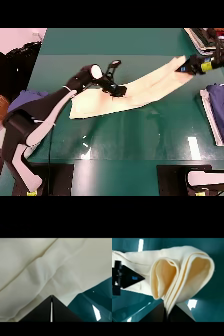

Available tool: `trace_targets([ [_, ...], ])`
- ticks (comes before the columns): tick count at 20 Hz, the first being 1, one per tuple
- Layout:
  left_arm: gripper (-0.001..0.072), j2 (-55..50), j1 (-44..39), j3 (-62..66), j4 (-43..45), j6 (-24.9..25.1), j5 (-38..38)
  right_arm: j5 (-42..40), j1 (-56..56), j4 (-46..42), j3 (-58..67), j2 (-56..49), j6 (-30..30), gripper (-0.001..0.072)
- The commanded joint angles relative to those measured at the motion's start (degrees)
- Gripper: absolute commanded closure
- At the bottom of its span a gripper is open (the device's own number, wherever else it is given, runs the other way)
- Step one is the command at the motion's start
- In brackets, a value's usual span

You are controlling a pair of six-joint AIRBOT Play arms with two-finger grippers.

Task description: Fold the shirts.

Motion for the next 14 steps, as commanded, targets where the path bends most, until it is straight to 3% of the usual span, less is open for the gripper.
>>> trace_targets([
  [1, 0.0681, -3.9, -1.7, 2.5, -3.8, -0.1, 2.5, -0.6, 5.2, 2.7, 7.1, 1.2, 2.7, 0.0696],
  [14, 0.0682, -3.6, 0.1, 2.6, -4.2, -0.1, 2.0, -8.8, 20.2, 4.3, 11.1, 1.2, 1.6, 0.0696],
])
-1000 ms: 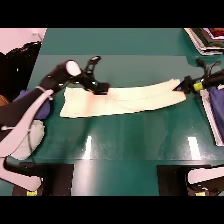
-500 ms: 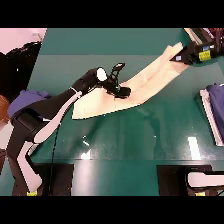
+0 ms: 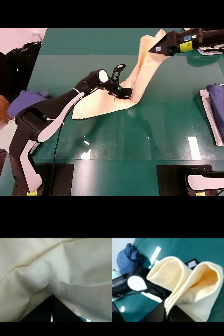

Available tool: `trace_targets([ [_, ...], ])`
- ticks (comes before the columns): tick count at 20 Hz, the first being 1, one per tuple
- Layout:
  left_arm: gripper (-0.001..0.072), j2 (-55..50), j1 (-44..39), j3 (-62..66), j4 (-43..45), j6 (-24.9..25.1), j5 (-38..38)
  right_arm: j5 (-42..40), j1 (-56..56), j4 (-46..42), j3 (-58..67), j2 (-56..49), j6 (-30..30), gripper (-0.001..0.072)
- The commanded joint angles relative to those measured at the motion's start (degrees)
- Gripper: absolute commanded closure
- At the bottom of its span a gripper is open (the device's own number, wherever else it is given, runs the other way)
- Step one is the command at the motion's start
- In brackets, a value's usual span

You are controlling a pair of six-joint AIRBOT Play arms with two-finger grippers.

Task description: Fold the shirts.

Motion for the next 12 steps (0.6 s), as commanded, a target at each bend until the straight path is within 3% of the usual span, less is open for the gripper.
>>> trace_targets([
  [1, 0.0682, 2.4, 2.3, 0.2, 0.5, 0.0, -1.6, -2.7, 2.9, 0.0, 0.2, 0.0, -0.6, 0.0695],
  [8, 0.0681, 17.6, 16.7, 0.2, 14.7, 0.0, -8.9, -7.6, 10.6, 0.2, 0.2, -2.5, -1.8, 0.0695],
  [12, 0.0681, 26.8, 26.7, 0.2, 17.1, 0.0, -10.5, -16.8, 23.1, 3.0, 0.2, -9.1, -6.0, 0.0693],
])
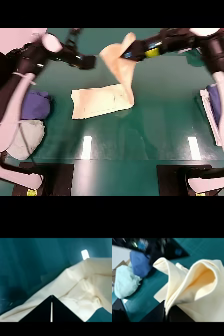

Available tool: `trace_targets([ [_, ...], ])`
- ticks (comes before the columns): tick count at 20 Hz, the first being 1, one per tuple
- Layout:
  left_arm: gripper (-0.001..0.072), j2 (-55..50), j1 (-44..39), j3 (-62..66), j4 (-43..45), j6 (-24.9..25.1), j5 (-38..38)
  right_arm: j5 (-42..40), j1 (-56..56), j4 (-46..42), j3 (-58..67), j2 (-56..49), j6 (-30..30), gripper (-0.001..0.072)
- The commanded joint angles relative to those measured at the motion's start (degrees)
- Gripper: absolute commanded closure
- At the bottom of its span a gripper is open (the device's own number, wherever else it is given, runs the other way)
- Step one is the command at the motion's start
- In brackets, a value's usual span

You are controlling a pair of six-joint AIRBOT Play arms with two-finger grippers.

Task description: Fold the shirts.

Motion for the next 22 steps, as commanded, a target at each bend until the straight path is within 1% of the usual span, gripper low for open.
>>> trace_targets([
  [1, 0.0681, 7.9, 8.3, 0.0, 3.3, 0.0, -2.3, -9.7, 10.6, 5.3, 0.1, -6.0, -6.8, 0.0668],
  [2, 0.0681, 9.4, 9.7, 0.0, 3.3, 0.0, -2.9, -12.1, 13.2, 7.9, 0.2, -7.9, -9.6, 0.052],
  [3, 0.0681, 10.6, 10.8, 0.0, 3.3, 0.0, -3.7, -13.7, 15.5, 9.9, 0.7, -9.8, -11.0, 0.03],
  [4, 0.0681, 11.4, 11.6, 0.0, 3.3, 0.1, -4.2, -13.3, 16.9, 9.9, 2.1, -11.5, -11.0, 0.0176],
  [6, 0.0681, 12.3, 12.3, 0.0, 3.3, 0.1, -5.3, -9.3, 17.2, 8.0, 5.3, -13.4, -11.0, 0.0175],
  [7, 0.0681, 12.3, 12.3, 0.0, 3.3, 0.1, -6.1, -7.0, 16.3, 5.3, 6.0, -13.2, -10.9, 0.0194],
  [8, 0.0681, 12.3, 12.3, 0.0, 3.3, 0.1, -7.0, -5.0, 14.9, 1.9, 6.0, -12.6, -10.6, 0.0195],
  [11, 0.0681, 12.3, 12.3, 0.0, 3.3, 0.1, -8.6, 3.8, 7.8, -10.3, 5.9, -10.3, -5.5, 0.0196],
  [15, 0.0681, 12.3, 12.3, 0.0, 3.3, 0.1, -9.8, 13.7, -4.3, -18.2, 5.9, -11.3, 1.8, 0.0195],
  [17, 0.0681, 12.3, 12.3, 0.0, 3.0, 1.3, -9.8, 15.2, -9.7, -18.9, 5.9, -13.2, 4.2, 0.019],
  [18, 0.0681, 12.3, 12.3, 0.0, 2.8, 1.6, -9.8, 15.5, -11.9, -18.6, 5.9, -14.3, 6.0, 0.0158],
  [19, 0.068, 12.3, 12.3, 0.0, 2.8, 1.6, -9.9, 15.9, -13.5, -18.5, 5.9, -15.5, 7.3, 0.0086],
  [22, 0.0681, 12.2, 12.3, -0.2, 2.8, 1.6, -9.8, 20.7, -15.1, -18.5, 5.9, -21.0, 9.4, 0.0076],
])
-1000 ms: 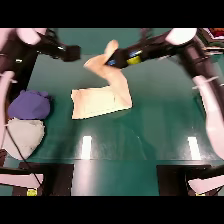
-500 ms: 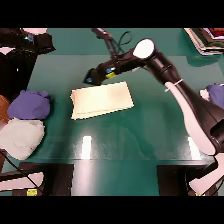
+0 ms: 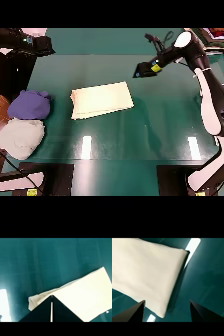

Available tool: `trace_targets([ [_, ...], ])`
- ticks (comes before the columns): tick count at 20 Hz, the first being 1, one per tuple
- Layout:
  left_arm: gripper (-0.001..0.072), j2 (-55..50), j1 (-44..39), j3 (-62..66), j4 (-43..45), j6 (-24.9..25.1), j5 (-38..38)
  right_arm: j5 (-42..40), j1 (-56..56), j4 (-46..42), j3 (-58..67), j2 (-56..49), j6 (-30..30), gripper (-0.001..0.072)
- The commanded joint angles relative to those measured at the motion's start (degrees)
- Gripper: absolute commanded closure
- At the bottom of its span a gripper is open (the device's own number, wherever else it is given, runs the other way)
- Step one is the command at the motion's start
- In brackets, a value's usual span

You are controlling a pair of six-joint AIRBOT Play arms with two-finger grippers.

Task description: Fold the shirts.

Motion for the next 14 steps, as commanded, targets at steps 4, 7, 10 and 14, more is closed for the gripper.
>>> trace_targets([
  [4, 0.0681, -0.2, 0.0, -1.3, -0.1, 1.3, 0.0, 7.9, -0.5, 8.3, 0.0, -11.5, 4.4, 0.0082],
  [7, 0.0681, -0.3, 0.0, -1.7, -0.2, 1.8, -0.1, 3.0, 3.5, 12.6, 0.1, -14.6, 4.4, 0.0091],
  [10, 0.0681, -0.3, 0.0, -1.7, -0.5, 1.8, 0.0, -3.5, 7.7, 13.9, 0.1, -14.9, 4.3, 0.0161],
  [14, 0.0681, -0.3, 0.0, -1.7, -1.2, 1.8, -0.1, -7.4, 10.6, 13.8, 0.1, -14.9, 3.8, 0.0608],
])
